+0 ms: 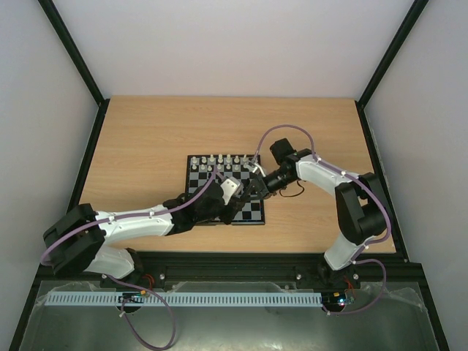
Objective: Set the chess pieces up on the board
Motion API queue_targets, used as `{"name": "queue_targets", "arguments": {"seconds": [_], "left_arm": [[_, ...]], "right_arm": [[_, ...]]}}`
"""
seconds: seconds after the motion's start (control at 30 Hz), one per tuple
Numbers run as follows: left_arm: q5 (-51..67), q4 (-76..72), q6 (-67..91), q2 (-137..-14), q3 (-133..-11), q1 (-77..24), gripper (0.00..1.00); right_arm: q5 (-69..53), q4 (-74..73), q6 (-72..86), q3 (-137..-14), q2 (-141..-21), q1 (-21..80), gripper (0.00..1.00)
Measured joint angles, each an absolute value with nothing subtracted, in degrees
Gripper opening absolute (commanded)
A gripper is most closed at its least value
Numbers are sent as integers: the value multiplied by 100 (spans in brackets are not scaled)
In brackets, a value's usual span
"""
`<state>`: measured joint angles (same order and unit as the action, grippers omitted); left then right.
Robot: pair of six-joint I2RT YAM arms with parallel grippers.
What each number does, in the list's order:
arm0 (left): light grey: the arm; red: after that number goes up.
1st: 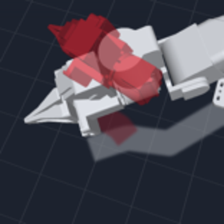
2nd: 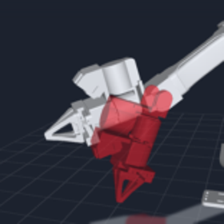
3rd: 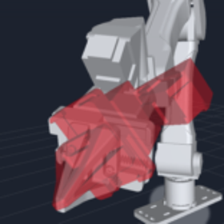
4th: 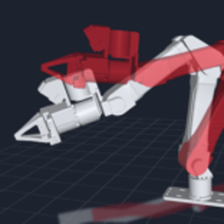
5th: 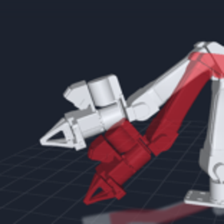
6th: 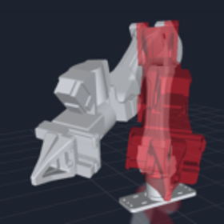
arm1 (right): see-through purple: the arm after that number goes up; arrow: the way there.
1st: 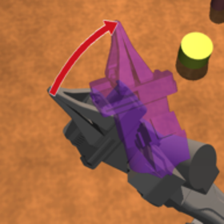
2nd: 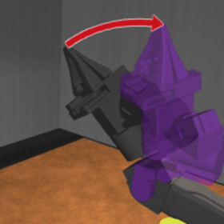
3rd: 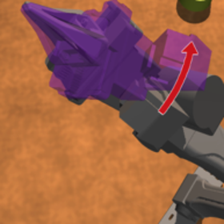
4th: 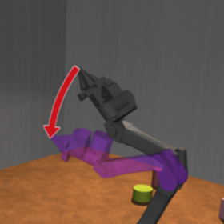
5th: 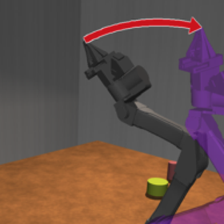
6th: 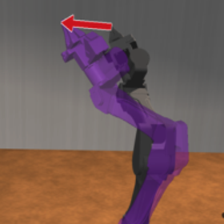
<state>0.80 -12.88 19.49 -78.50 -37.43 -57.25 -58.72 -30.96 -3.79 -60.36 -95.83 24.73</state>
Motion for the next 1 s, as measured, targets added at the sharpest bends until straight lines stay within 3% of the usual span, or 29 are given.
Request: {"name": "queue_targets", "arguments": {"seconds": [0.07,0.17,0.2,0.23,0.67,0.87,1.0], "left_arm": [[78,-1293,1957,-7850,-3743,-5728,28],[25,-1267,1988,-7839,-3745,-5728,48],[-19,-1223,2005,-7822,-3745,-5725,85],[-75,-1135,2069,-7793,-3756,-5725,97],[-738,1114,2329,-6718,-5033,-5384,99],[-1026,1422,1828,-5913,-5170,-4834,99],[-1855,1402,1796,-5795,-5170,-4453,99]], "right_arm": [[-5839,-3063,-381,-6014,-9553,2480,9],[-5673,-3044,-379,-5999,-9463,2480,6],[-5594,-3041,-388,-5999,-9424,2480,6],[-5481,-3035,-397,-5999,-9373,2484,5],[-3413,-3013,-891,-6469,-8842,2567,3],[-2377,-3011,-1288,-6514,-8468,3022,3],[-1754,-2980,-1575,-6449,-8344,3557,2]]}}
